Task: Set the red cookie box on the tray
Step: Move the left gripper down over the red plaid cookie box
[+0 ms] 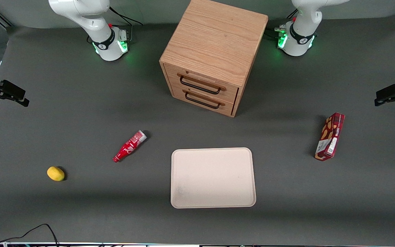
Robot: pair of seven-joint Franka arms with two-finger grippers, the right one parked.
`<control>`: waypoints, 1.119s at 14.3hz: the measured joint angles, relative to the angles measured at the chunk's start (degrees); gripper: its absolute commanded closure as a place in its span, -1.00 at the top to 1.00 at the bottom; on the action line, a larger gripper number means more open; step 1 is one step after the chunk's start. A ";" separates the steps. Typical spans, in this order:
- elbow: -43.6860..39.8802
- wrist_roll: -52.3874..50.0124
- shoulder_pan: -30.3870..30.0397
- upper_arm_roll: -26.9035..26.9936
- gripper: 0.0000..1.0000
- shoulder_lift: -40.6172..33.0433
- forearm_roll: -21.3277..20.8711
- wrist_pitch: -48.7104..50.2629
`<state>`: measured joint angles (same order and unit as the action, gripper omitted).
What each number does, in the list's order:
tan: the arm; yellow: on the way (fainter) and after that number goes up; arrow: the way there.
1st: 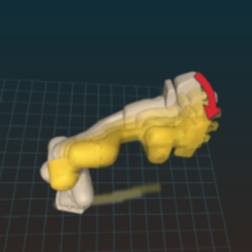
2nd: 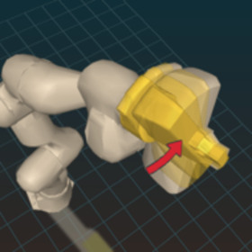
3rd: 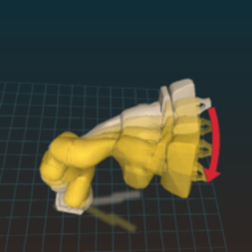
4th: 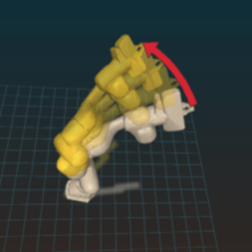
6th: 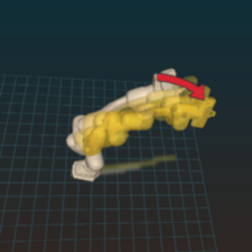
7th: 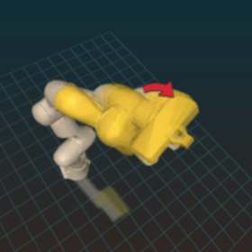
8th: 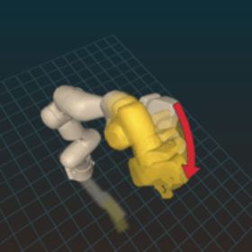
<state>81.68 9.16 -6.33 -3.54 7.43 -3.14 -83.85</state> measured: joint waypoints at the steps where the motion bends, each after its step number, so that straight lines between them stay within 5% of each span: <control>1: 0.00 0.00 -0.01 0.01 1.00 0.00 0.00 0.07; 10: 0.93 0.02 0.02 -0.05 1.00 0.61 -0.01 0.65; 16: 7.91 0.16 -0.21 0.19 1.00 4.64 -0.02 -8.71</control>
<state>89.59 9.32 -6.54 -3.35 12.07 -3.16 -92.56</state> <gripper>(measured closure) 0.000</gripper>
